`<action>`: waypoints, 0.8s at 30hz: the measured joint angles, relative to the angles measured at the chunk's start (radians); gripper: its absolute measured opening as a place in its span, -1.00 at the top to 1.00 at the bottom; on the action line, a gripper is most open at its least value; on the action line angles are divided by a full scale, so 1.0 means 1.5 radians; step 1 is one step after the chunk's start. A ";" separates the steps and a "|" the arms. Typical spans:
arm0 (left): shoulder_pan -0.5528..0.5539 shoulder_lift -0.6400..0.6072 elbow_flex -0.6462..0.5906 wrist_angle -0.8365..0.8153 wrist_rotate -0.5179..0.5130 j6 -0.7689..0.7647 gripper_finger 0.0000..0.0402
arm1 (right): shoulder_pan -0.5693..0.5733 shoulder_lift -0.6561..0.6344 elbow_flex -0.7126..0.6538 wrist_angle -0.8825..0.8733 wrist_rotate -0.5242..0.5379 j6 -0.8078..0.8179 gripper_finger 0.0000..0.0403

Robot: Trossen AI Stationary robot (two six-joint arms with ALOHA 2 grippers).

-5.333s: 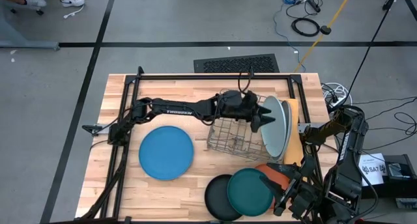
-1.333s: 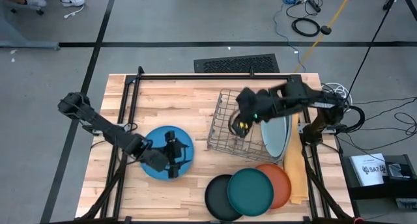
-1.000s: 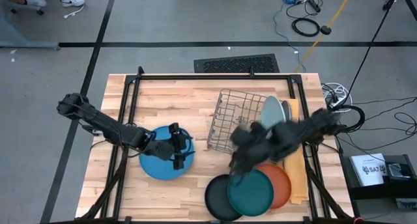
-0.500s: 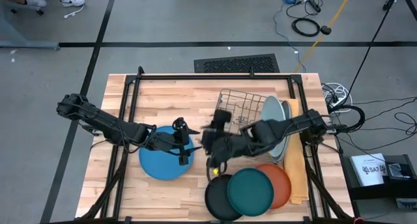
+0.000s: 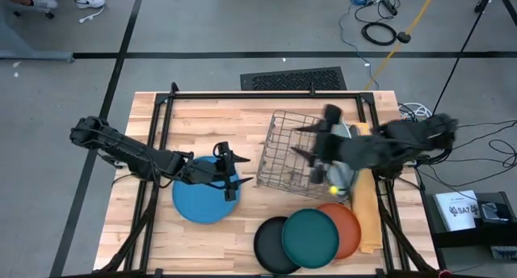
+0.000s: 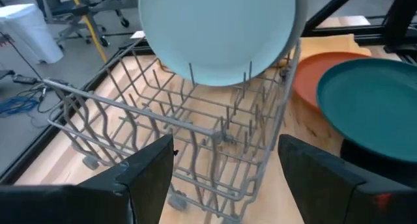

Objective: Sort dishes
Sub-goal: Put the light blue plate into the dish rack

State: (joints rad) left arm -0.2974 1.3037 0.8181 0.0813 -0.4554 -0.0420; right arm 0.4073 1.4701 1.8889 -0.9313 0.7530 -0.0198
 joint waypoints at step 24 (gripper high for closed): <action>0.114 0.000 0.000 0.063 0.055 0.067 -0.36 | -0.158 -0.189 -0.138 -0.332 -0.050 0.550 -0.04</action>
State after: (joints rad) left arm -0.1270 1.3037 0.8177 0.1753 -0.3727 0.0590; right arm 0.1706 1.1873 1.6825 -1.4296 0.6774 0.8057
